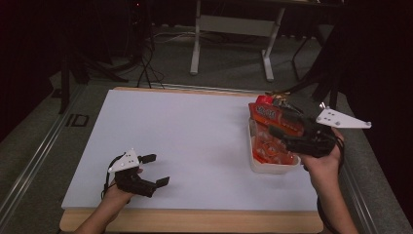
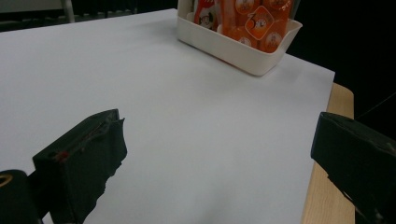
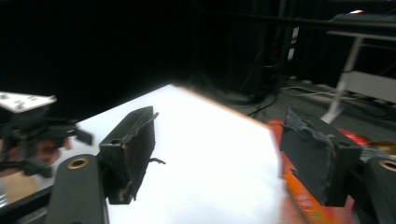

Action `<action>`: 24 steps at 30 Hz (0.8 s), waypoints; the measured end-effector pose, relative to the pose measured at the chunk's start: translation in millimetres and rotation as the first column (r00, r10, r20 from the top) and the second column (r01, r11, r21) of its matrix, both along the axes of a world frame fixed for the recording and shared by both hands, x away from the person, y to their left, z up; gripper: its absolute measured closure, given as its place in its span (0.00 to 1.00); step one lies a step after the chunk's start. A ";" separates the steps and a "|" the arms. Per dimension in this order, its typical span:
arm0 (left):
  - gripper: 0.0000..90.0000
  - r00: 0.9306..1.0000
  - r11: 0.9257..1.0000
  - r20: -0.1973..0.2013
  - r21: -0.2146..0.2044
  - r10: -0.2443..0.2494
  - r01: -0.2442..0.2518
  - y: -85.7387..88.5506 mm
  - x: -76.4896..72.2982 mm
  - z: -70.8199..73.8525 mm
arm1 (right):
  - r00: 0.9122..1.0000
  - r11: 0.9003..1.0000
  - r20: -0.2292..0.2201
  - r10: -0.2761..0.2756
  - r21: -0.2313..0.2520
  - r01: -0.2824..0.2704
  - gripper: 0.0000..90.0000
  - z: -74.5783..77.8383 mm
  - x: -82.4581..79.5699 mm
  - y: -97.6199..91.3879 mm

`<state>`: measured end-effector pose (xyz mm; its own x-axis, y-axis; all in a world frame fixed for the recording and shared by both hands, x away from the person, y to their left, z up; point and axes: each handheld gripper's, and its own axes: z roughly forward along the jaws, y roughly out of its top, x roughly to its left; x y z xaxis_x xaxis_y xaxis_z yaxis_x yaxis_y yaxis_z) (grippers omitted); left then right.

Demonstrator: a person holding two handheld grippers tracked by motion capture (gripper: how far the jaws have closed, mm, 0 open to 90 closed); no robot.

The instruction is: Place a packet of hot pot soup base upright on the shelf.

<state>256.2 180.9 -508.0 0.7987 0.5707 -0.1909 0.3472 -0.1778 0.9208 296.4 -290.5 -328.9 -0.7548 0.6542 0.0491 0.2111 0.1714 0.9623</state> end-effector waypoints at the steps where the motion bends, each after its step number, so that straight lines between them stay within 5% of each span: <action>1: 0.03 1.000 1.000 0.001 -0.001 0.000 0.000 0.1 -0.1 0.1 | 1.000 1.000 -0.010 0.016 -0.012 -0.016 0.25 -5.3 -1.6 8.1; 8: 0.03 1.000 1.000 0.005 -0.002 -0.001 0.001 0.5 -0.5 0.9 | 0.995 0.997 -0.060 0.083 0.006 -0.083 0.15 -26.9 -2.1 25.1; 17: 0.03 1.000 1.000 0.005 0.000 -0.005 0.005 -0.4 -0.9 0.2 | 0.986 0.993 -0.119 0.120 0.016 -0.119 0.15 -65.4 -0.7 38.0; 24: 0.03 1.000 1.000 0.009 0.004 -0.007 0.007 -0.5 -1.6 0.4 | 0.981 0.991 -0.146 0.124 -0.021 -0.129 0.15 -95.4 -0.8 48.0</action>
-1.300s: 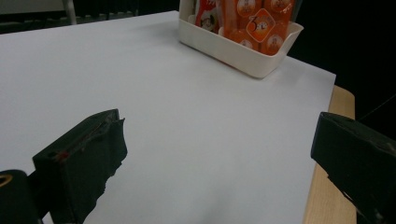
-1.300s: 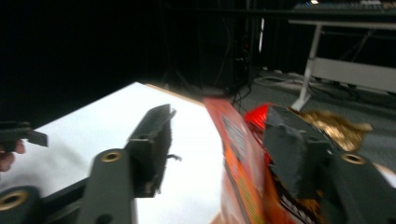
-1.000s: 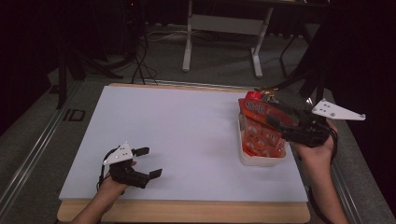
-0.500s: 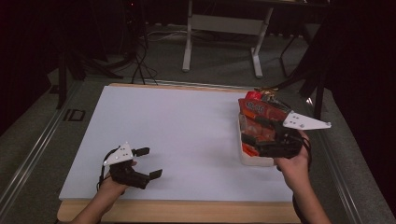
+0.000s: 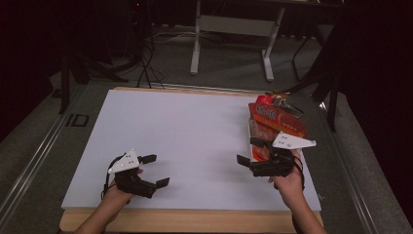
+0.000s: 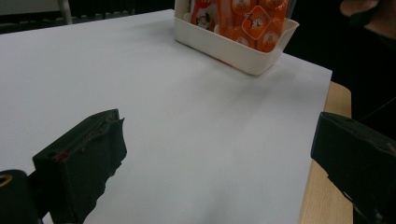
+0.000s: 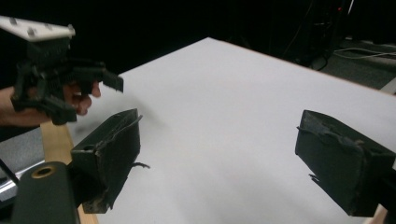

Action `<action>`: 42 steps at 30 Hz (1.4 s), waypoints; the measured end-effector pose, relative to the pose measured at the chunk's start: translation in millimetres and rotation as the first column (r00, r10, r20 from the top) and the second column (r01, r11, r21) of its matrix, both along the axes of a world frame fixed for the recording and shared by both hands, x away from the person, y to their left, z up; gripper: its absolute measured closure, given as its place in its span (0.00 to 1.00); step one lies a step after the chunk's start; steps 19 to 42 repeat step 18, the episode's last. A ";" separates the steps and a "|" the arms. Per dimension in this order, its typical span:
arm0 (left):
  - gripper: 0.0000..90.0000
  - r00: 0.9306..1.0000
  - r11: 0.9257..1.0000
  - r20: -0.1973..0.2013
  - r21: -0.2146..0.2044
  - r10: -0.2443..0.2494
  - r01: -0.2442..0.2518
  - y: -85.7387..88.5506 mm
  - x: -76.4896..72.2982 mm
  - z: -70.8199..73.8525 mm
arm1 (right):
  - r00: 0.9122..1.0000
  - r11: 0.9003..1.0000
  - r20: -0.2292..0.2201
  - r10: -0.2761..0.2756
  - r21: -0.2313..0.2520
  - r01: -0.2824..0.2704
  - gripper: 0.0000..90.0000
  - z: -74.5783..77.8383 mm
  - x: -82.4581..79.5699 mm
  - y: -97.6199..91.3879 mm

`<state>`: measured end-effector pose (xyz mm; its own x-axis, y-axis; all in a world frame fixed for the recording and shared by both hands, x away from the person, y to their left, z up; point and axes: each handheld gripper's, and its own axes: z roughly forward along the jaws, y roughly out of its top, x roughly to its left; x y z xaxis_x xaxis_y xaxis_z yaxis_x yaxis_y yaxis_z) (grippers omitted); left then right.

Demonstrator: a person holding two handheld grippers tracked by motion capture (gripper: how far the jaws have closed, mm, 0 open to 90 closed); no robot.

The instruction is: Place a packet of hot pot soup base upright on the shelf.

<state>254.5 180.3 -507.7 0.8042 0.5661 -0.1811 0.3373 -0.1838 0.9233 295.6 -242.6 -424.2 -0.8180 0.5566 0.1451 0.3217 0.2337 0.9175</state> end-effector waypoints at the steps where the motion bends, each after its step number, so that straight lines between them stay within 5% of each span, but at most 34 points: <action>1: 0.03 1.000 1.000 -0.001 -0.001 -0.002 0.002 -0.1 0.0 -0.1 | 1.000 1.000 -0.010 0.002 0.001 -0.002 0.15 -5.3 0.0 1.0; 13: 0.03 1.000 1.000 0.005 0.000 0.001 -0.001 0.5 -0.4 -0.1 | 0.999 0.996 -0.039 0.008 -0.089 -0.011 0.16 -41.7 2.3 10.8; 42: 0.03 1.000 1.000 0.016 0.009 -0.003 0.003 -0.9 -1.3 0.4 | 0.999 0.996 -0.038 0.009 -0.088 -0.012 0.16 -43.9 3.2 11.0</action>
